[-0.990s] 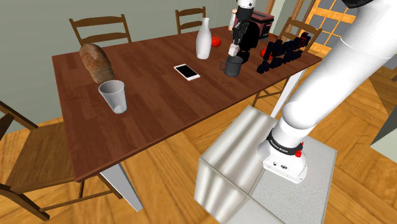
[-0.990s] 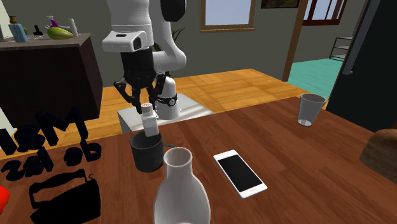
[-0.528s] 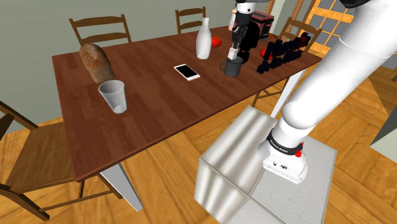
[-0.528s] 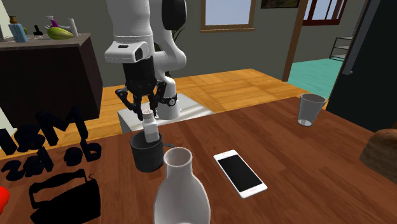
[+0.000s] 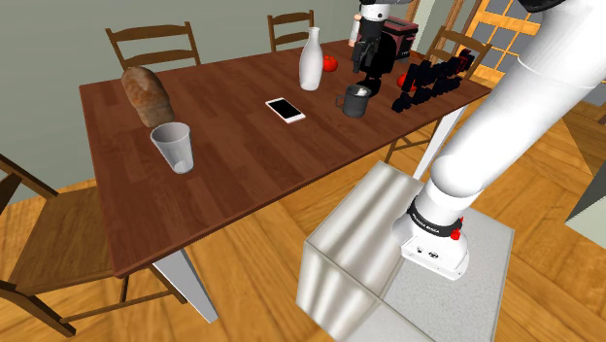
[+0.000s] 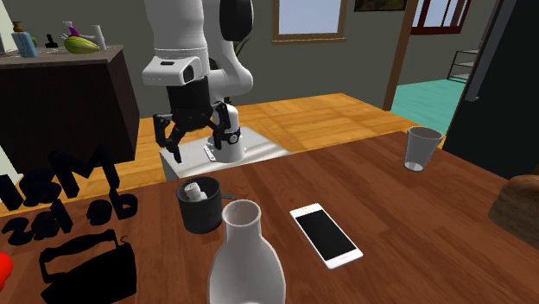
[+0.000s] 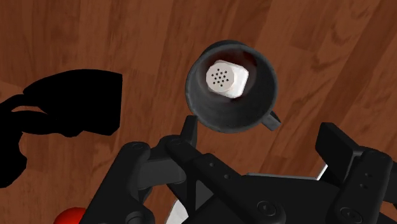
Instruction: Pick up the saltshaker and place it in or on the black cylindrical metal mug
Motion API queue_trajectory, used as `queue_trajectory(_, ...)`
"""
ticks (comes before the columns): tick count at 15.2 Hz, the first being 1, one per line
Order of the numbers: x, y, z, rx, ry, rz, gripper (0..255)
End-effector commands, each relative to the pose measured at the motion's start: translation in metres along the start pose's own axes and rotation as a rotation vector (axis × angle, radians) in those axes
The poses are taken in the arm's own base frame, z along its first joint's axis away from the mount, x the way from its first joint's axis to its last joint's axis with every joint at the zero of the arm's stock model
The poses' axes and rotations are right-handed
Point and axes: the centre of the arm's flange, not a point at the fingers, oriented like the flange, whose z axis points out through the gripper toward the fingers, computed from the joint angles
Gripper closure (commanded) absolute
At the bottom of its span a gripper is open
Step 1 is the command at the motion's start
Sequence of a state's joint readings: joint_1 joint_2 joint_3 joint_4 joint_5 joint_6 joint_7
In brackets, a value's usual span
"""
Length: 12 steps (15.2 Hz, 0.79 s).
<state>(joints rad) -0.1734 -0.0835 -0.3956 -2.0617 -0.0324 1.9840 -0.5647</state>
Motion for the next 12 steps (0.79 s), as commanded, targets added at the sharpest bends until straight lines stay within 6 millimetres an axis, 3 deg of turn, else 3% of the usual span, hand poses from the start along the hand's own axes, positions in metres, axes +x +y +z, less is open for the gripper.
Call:
queue_trajectory(1,0.0,0.0,0.0,0.0,0.0,0.0,0)
queue_trajectory(5,0.0,0.0,-0.05,0.0,0.0,0.0,0)
queue_trajectory(12,0.0,0.0,-0.05,0.0,0.0,0.0,0)
